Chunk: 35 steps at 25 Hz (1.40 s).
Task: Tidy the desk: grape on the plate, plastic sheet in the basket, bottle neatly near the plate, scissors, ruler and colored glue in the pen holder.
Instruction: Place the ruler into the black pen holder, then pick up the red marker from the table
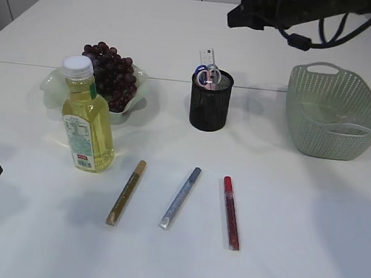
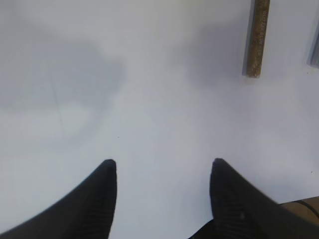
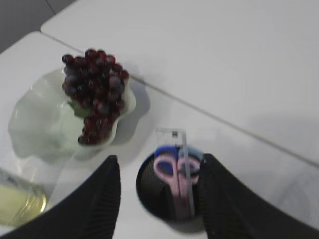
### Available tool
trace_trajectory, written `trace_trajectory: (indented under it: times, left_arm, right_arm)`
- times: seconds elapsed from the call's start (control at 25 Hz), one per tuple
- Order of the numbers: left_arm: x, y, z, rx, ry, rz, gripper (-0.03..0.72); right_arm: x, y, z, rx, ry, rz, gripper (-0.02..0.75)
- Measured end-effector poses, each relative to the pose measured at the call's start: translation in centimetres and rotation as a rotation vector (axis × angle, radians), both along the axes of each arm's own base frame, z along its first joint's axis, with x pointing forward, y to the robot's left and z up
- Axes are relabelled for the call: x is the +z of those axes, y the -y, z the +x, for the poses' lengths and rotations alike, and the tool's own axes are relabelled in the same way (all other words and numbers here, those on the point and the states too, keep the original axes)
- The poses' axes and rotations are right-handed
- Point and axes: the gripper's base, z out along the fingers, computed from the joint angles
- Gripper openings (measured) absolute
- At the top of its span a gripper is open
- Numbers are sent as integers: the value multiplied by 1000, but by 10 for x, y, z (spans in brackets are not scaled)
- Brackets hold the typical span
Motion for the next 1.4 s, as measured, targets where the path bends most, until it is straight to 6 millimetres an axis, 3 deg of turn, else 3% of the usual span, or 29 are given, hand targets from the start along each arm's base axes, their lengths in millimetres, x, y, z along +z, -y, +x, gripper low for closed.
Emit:
trace_trajectory:
  times: [0.16, 0.32, 0.6, 0.88, 1.08, 1.4]
  left_arm:
    - [0, 0, 0, 1, 2, -1, 435]
    - [0, 0, 1, 2, 11, -2, 435]
    - [0, 0, 2, 3, 17, -3, 435]
    - [1, 0, 2, 4, 18, -5, 435]
    - [1, 0, 2, 5, 18, -7, 435]
    - [1, 2, 2, 12, 21, -22, 435]
  right_arm:
    - [27, 11, -38, -61, -257, -140, 400]
    - [36, 16, -73, -157, -485, -348, 376]
    - [33, -10, -94, -242, -627, -394, 367]
    - [-12, -41, -121, -203, -779, -467, 366]
    - [-50, -50, -136, -276, -863, -445, 365]
    - [-98, -55, -125, -419, -943, -386, 365]
